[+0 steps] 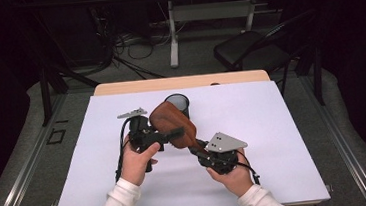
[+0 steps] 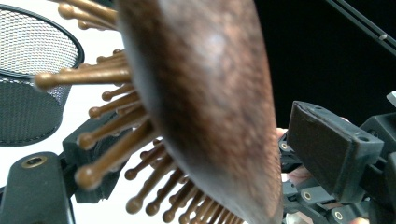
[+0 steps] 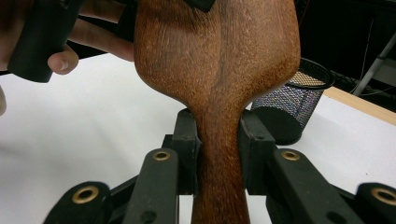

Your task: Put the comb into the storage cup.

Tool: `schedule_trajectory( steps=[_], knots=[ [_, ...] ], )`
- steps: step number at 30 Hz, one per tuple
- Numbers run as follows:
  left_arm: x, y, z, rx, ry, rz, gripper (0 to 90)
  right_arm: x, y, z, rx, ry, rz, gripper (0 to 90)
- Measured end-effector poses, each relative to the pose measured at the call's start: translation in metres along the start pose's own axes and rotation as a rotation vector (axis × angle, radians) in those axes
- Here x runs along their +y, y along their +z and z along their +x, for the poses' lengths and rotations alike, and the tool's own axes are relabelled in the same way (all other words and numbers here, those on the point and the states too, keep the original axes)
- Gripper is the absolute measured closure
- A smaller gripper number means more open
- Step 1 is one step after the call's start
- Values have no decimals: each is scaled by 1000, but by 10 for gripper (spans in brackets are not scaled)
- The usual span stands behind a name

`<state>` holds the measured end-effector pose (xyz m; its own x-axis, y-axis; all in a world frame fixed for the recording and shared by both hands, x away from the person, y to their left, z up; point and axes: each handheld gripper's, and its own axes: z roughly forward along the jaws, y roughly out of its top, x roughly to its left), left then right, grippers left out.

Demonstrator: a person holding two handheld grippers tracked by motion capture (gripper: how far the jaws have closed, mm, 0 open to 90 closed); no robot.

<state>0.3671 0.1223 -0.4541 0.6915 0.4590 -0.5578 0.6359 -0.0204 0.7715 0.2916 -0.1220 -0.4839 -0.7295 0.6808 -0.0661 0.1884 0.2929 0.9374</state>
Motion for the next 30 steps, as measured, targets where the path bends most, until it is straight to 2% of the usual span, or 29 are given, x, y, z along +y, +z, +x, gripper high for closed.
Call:
schedule_trajectory(
  steps=[10,17,20,30],
  knots=[
    [5,1,0,7,-6,-10,158,0,0,1,0,-2,-2,713],
    [9,4,0,13,1,19,177,0,0,0,-1,0,-5,713],
    [9,4,0,21,9,20,211,0,0,1,-1,-3,-4,714],
    [12,2,0,7,-1,31,258,-1,0,0,-1,0,-5,713]
  ],
)
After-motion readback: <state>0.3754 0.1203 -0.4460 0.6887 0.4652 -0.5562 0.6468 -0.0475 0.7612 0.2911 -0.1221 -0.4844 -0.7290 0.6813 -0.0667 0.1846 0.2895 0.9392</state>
